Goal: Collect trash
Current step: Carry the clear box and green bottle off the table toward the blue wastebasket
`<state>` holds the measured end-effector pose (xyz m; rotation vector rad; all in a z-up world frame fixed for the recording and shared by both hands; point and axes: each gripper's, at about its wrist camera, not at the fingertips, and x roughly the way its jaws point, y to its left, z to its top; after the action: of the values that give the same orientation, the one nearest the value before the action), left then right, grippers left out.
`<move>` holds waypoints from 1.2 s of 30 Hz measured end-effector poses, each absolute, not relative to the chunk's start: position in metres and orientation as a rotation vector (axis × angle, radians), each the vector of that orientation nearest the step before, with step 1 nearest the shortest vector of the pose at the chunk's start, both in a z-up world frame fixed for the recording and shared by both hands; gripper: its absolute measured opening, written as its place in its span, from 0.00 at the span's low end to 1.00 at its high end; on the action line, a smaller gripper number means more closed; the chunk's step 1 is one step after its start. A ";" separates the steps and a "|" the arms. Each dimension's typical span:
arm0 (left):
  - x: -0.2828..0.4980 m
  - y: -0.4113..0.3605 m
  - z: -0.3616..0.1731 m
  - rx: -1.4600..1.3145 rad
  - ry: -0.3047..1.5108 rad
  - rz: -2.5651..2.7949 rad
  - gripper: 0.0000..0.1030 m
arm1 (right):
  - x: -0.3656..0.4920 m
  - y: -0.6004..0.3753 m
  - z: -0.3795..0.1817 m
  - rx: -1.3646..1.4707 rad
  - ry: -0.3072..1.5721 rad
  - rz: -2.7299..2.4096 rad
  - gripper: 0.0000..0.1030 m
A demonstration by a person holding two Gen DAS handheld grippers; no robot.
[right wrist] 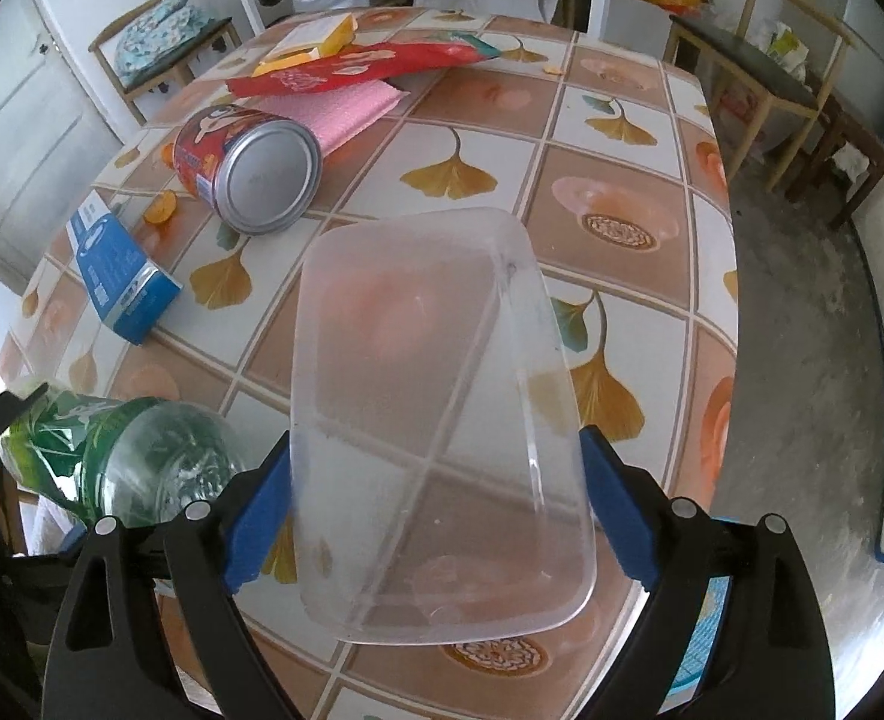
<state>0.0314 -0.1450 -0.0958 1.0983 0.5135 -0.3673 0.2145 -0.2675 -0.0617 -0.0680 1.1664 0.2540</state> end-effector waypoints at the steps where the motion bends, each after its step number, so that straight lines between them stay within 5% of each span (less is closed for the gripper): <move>1: 0.030 -0.143 -0.094 1.081 0.516 -0.373 0.56 | 0.215 -0.268 -0.061 -0.068 1.169 0.251 0.84; 36: 0.054 -0.091 -0.021 0.406 0.713 -0.373 0.52 | 0.155 -0.301 -0.004 0.326 1.016 0.297 0.80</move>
<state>0.0536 -0.0914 -0.0208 0.4061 0.7127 -0.3728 0.1548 -0.3006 -0.0042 0.3261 1.0155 0.2968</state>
